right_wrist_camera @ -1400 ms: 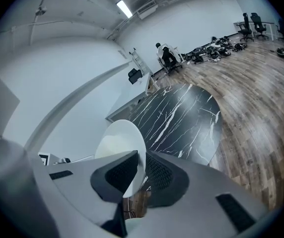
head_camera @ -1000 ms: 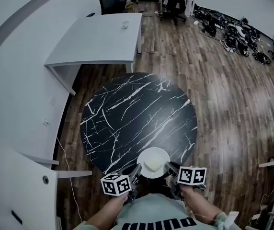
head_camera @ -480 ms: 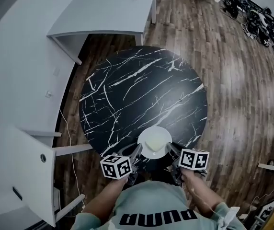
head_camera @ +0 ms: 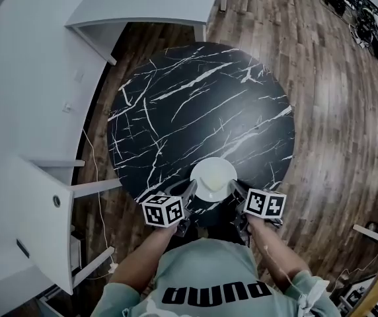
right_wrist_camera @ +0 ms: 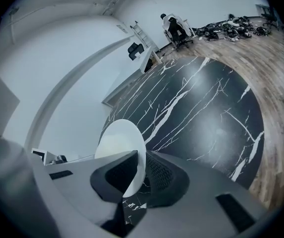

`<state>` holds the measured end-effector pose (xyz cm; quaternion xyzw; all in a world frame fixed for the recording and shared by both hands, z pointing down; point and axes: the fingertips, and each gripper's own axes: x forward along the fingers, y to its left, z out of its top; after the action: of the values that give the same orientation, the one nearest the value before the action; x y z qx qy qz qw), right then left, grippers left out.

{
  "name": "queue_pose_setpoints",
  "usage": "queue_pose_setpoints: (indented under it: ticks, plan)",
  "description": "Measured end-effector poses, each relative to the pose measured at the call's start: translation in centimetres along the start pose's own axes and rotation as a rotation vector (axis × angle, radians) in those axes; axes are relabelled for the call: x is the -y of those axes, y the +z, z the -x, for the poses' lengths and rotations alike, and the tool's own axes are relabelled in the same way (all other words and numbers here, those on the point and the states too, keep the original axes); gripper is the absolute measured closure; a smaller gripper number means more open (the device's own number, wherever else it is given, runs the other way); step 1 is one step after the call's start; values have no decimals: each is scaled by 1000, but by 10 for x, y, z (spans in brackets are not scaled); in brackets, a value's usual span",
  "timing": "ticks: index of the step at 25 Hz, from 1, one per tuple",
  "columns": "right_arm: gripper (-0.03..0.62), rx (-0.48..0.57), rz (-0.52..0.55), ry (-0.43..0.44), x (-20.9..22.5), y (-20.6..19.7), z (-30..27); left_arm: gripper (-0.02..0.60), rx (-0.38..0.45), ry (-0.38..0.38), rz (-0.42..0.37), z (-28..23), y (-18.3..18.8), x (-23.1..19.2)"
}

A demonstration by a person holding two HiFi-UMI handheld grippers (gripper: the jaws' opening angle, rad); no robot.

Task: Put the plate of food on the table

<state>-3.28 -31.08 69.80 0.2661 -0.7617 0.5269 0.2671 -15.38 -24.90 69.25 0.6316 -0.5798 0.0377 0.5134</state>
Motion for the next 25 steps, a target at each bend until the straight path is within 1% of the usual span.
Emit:
queue_pose_setpoints:
  ticks: [5,9,12,18,25]
  plan:
    - [542,-20,-3,-7,10,-2,-13,532,-20,28,7,-12,-4,-11]
    - [542,-30,-7,-23,22,-6,-23,531,-51,50,-17,-24,-12,-19]
    - [542,-37,-9,-38,29,-11,-32,529,-75,67,-19,-31,-17,-27]
    - [540,-53,0,-70,37,-15,-46,522,-118,106,-51,-45,-24,-43]
    - [540,-64,5,-95,44,-20,-56,520,-144,121,-70,-53,-29,-53]
